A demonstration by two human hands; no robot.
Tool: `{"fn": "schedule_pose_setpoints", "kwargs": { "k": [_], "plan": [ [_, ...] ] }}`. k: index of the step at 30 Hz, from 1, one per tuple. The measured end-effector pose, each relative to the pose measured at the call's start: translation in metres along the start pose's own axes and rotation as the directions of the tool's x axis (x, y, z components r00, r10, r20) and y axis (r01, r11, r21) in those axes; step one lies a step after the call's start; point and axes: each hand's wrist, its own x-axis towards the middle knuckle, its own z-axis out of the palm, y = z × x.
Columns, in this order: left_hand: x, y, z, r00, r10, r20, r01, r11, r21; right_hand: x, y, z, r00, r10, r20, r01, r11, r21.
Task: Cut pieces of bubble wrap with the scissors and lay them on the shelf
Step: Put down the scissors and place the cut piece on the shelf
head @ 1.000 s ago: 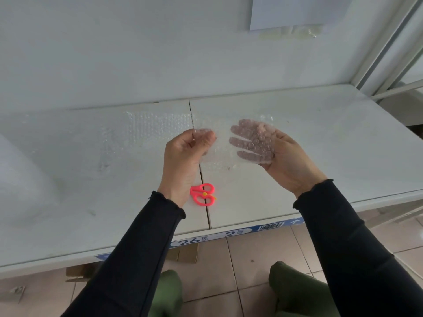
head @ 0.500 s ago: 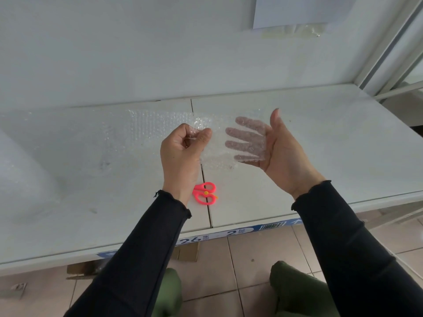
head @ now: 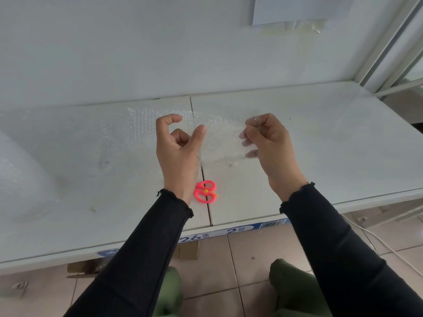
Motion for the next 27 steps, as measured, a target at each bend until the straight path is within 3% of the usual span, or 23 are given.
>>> {"fn": "schedule_pose_setpoints", "kwargs": {
  "k": [2, 4, 7, 9, 10, 13, 15, 17, 19, 22, 27],
  "plan": [
    [-0.002, 0.002, 0.001, 0.999, -0.046, 0.003, 0.046, 0.999, -0.015, 0.0, 0.002, 0.001, 0.997, -0.079, -0.016, 0.077, 0.994, -0.079],
    [-0.003, 0.001, 0.0, 0.982, -0.181, 0.058, 0.184, 0.981, -0.054, 0.002, 0.003, 0.0, 0.987, -0.161, -0.019, 0.155, 0.971, -0.18],
    [-0.002, -0.004, -0.002, 0.836, -0.437, 0.331, 0.474, 0.88, -0.034, 0.007, 0.004, -0.007, 0.972, -0.236, -0.013, 0.222, 0.929, -0.295],
    [-0.006, -0.007, -0.003, 0.743, -0.496, 0.449, 0.537, 0.842, 0.041, 0.011, 0.005, -0.012, 0.968, -0.251, -0.019, 0.231, 0.915, -0.331],
    [-0.009, -0.008, -0.002, 0.741, -0.495, 0.454, 0.536, 0.843, 0.047, 0.013, 0.005, -0.014, 0.969, -0.247, -0.024, 0.225, 0.915, -0.336],
    [-0.011, -0.01, -0.001, 0.794, -0.455, 0.402, 0.497, 0.868, 0.002, 0.015, 0.001, -0.018, 0.974, -0.223, -0.026, 0.205, 0.933, -0.296],
    [-0.012, -0.008, 0.0, 0.841, -0.404, 0.36, 0.439, 0.898, -0.018, 0.014, -0.001, -0.018, 0.98, -0.186, -0.066, 0.178, 0.977, -0.115],
    [-0.01, -0.006, 0.0, 0.895, -0.335, 0.295, 0.366, 0.929, -0.053, 0.009, -0.001, -0.012, 0.997, -0.018, -0.074, 0.033, 0.976, 0.213],
    [-0.008, -0.005, -0.001, 0.931, -0.282, 0.233, 0.308, 0.948, -0.081, 0.002, 0.004, -0.001, 0.981, 0.185, 0.056, -0.192, 0.903, 0.384],
    [-0.007, -0.005, 0.0, 0.948, -0.239, 0.211, 0.256, 0.965, -0.057, -0.016, 0.014, 0.024, 0.928, 0.277, 0.25, -0.341, 0.901, 0.266],
    [-0.011, -0.006, 0.004, 0.944, -0.231, 0.236, 0.241, 0.97, -0.017, -0.016, 0.015, 0.025, 0.965, 0.223, 0.137, -0.255, 0.918, 0.303]
  ]
}}
